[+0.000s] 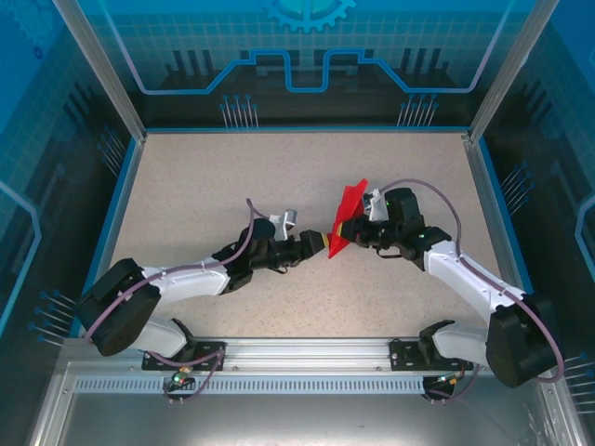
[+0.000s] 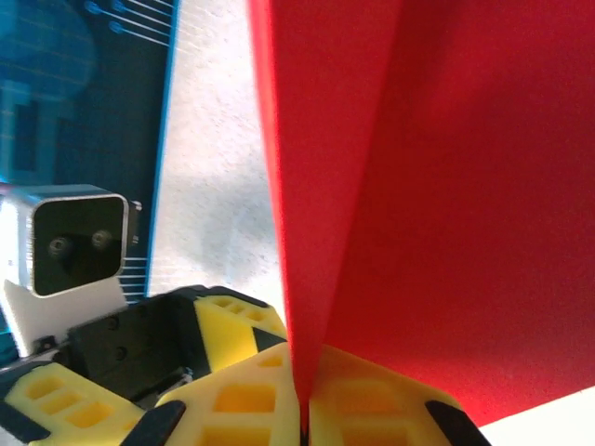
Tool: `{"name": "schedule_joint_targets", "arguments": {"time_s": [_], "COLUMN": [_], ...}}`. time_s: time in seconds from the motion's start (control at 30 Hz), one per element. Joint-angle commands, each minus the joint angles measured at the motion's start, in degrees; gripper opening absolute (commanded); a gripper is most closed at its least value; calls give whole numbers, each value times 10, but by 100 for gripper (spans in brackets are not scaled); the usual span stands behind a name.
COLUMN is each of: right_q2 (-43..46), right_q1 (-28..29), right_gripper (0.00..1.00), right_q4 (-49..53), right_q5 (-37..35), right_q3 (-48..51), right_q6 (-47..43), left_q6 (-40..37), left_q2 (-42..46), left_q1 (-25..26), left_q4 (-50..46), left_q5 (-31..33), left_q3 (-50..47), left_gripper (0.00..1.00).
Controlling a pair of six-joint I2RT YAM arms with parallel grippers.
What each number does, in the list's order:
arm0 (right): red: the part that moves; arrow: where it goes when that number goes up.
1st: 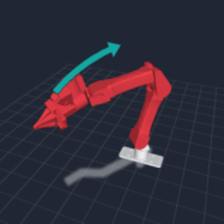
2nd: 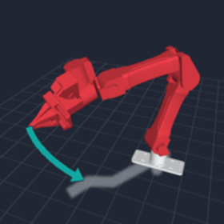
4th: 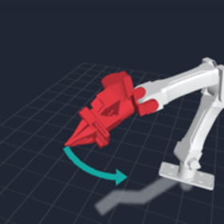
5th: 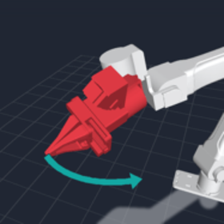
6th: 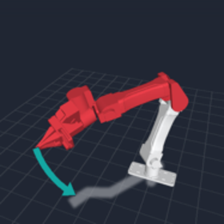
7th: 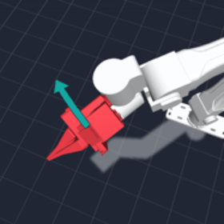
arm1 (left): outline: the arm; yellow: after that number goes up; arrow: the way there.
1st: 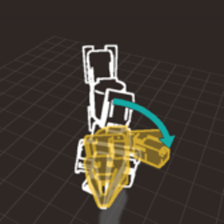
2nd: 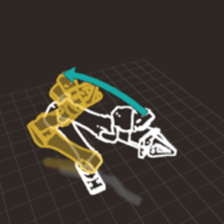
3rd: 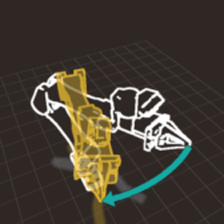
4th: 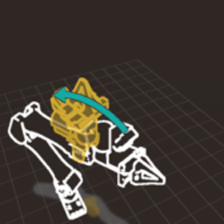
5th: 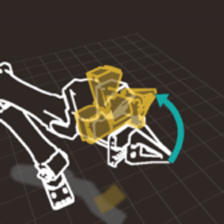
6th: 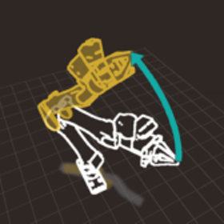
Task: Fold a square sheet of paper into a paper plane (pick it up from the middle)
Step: Turn over the paper at the center of the table.
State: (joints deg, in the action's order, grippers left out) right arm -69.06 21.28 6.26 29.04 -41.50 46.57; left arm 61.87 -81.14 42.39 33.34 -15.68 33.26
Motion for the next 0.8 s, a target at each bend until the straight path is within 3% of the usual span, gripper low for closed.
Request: {"name": "schedule_joint_targets", "arguments": {"time_s": [0.0,0.23,0.4,0.77], "right_q2": [14,18,19,23], "right_q1": [-18,-31,-32,-36], "right_gripper": [7,5,3,3], "right_q4": [-82,-124,-145,-139], "right_q5": [62,92,102,108], "right_q3": [16,24,28,32], "right_q6": [55,86,103,97], "left_q6": [35,42,38,-1], "left_q2": [3,-12,-23,-29], "left_q1": [1,1,1,0], "left_q4": [70,94,95,34], "left_q5": [0,-35,-53,-71], "left_q3": [2,36,48,80], "left_gripper": [71,71,65,42]}}
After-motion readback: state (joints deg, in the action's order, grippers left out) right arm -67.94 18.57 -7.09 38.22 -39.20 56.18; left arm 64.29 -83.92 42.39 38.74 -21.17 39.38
